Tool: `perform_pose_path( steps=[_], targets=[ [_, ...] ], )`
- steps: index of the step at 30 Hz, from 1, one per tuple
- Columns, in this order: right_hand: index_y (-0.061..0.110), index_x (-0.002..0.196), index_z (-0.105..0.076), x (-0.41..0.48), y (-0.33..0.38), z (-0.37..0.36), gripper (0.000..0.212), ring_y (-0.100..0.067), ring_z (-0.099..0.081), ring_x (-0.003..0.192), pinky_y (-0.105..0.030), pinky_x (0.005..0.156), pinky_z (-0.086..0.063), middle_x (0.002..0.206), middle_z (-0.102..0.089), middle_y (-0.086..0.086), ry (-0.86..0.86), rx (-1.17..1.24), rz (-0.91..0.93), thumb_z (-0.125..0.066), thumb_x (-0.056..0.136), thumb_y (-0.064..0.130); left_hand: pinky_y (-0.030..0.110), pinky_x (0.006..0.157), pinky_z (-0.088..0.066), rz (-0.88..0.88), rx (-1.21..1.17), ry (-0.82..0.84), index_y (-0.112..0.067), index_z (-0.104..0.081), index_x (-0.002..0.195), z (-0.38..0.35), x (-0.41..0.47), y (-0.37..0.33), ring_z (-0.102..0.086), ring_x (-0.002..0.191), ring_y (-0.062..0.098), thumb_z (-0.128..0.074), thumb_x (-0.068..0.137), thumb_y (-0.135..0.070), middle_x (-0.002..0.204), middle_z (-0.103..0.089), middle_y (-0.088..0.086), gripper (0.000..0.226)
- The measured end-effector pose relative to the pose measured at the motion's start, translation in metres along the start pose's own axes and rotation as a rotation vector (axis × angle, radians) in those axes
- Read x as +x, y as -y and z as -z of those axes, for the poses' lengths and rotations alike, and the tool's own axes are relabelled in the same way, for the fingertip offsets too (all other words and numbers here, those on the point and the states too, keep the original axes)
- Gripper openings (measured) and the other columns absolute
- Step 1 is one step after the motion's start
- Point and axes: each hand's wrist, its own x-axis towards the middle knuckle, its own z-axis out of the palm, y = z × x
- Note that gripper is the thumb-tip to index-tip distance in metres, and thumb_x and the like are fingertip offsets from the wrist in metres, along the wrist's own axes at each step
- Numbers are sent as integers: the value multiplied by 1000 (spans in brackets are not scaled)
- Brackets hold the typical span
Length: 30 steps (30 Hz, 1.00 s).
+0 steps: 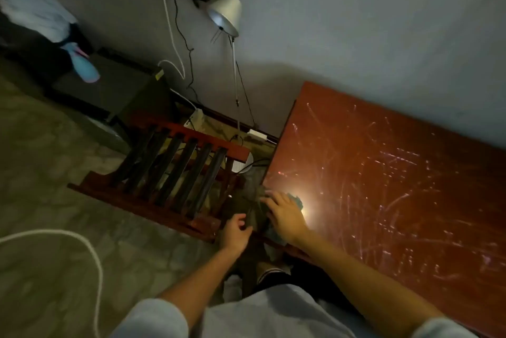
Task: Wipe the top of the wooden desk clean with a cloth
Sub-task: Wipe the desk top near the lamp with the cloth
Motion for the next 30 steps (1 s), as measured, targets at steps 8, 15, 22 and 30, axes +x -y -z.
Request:
perform_pose_path(
  steps=[8,15,22,30],
  targets=[
    [26,149,-26,70,-30,7,69,-21,-7,148,-42,119,-4,158,-19,-1,459,-218,418,-56,89,45,31,79,-50,25,-223,-249,-8,-65,107,-22,4,16,-62,94,20,-69,86,-16,104,-62,9,22],
    [22,115,-64,111,-62,-26,47,-18,-32,138,-41,114,-14,139,-49,1,455,41,661,-65,79,52,29,84,-47,-117,-322,-484,-18,-64,108,-54,26,35,-57,99,12,-50,96,-32,103,-60,-3,23],
    [17,96,-60,127,-62,-35,28,-11,-59,83,-29,73,-46,91,-63,5,227,177,764,-69,82,40,9,71,-44,-354,-483,-659,-33,-60,93,-81,31,36,-59,83,-5,-35,92,-45,89,-63,-10,28],
    [19,90,-44,86,-79,13,35,-22,-57,77,-34,63,-41,82,-57,1,-298,307,481,-68,83,42,37,109,-38,-440,-254,-764,-25,-37,144,-112,6,43,-43,131,13,-43,94,-51,144,-45,-4,56]
  ],
)
